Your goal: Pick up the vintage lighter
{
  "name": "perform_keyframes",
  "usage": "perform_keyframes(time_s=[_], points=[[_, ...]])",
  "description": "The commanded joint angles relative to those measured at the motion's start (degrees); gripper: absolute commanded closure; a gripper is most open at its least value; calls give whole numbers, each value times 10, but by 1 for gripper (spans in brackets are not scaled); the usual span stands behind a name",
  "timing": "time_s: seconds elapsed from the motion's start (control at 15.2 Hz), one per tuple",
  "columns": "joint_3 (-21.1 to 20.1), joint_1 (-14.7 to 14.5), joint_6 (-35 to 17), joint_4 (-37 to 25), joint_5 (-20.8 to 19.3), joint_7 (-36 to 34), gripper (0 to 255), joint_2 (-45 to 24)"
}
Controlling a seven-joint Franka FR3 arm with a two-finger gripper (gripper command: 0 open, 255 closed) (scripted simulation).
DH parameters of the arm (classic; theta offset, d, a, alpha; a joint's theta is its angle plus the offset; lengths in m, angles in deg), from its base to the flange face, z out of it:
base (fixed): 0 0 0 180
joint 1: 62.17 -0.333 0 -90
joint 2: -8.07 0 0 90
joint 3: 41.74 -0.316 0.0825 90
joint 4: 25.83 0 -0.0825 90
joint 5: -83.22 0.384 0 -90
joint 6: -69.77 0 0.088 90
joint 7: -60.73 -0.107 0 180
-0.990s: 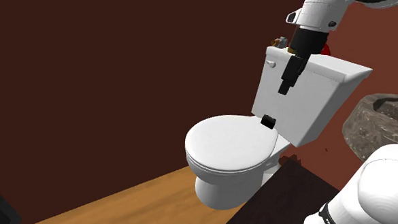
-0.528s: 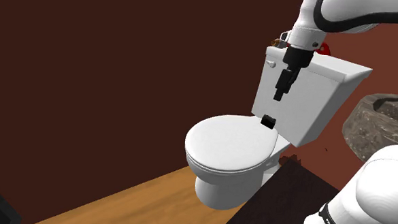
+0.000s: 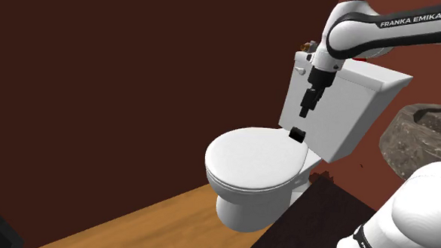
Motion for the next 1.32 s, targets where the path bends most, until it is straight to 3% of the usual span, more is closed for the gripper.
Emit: perform_keyframes(time_s=[0.0,0.59,1.25], points=[[18,7,-31,-3,-7,19,0,-34],[90,27,-143,-44,-2,105,0,-196],[135,63,-224,-156,78,223,0,-409]])
